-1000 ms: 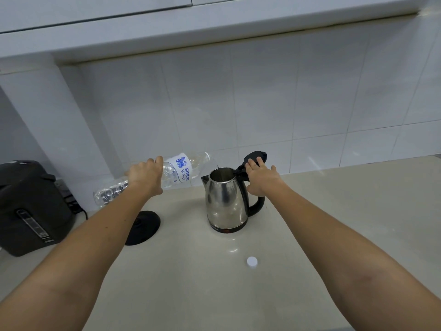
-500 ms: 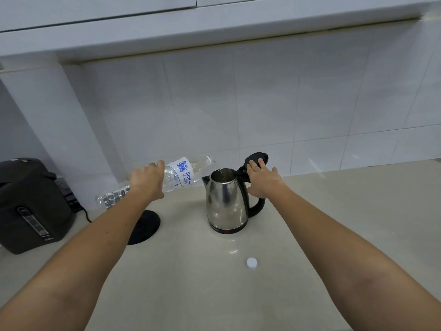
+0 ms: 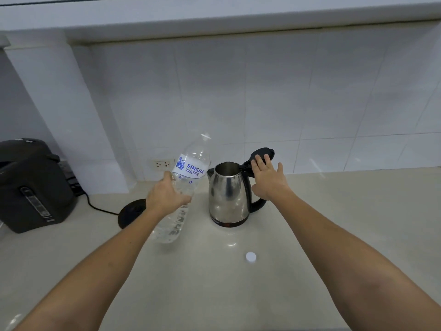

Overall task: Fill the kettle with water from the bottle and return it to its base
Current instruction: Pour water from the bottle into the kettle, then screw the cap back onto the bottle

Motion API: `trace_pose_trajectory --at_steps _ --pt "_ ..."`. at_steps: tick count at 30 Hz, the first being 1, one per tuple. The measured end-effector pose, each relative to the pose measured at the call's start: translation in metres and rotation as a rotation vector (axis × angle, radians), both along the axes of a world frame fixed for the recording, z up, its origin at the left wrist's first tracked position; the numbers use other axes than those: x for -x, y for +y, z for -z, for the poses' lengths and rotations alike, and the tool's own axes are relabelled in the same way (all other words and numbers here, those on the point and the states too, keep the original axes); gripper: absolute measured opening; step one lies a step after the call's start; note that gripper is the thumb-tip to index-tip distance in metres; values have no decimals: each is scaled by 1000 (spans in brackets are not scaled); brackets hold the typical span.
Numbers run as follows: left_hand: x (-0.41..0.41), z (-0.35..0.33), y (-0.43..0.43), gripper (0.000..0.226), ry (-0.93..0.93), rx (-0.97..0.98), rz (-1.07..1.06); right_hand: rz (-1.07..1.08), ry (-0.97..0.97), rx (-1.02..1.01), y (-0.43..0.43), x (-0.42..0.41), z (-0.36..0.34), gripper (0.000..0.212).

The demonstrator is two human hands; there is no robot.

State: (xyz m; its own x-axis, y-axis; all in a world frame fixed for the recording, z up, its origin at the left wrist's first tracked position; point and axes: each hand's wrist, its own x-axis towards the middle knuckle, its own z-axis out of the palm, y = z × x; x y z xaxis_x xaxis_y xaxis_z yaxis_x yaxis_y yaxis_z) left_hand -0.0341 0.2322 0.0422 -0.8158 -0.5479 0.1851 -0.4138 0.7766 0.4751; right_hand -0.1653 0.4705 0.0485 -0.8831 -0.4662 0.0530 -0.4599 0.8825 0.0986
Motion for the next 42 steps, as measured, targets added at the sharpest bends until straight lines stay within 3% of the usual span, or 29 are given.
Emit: trace_pose_trajectory --at_steps 4,10,14,17,20,25,29,35,38,42 --pt "-10 32 16 73 176 -242 -28 -40 58 62 -4 -11 22 71" --pt "-19 69 40 71 339 -493 -97 -112 -48 115 -8 -36 72 63" --pt "-27 89 49 70 359 -546 -127 -32 -329 102 2 -56 106 45" --pt "-32 100 47 73 366 -572 -100 3 -476 11 9 -68 131 48" --pt "-38 104 44 81 344 -604 -54 17 -545 43 12 -76 154 55" --pt "-43 103 39 88 257 -603 -20 30 -545 160 1 -75 165 33" --pt "-42 107 34 85 184 -601 -20 -16 -565 379 -21 -59 126 27" --pt "-41 107 33 86 135 -600 -26 -328 -579 946 -67 -43 -18 24" --pt "-41 107 33 87 123 -610 -23 -502 -669 938 -76 -49 -70 25" --pt "-43 108 33 88 116 -620 -11 -613 -648 660 -82 -60 -103 26"
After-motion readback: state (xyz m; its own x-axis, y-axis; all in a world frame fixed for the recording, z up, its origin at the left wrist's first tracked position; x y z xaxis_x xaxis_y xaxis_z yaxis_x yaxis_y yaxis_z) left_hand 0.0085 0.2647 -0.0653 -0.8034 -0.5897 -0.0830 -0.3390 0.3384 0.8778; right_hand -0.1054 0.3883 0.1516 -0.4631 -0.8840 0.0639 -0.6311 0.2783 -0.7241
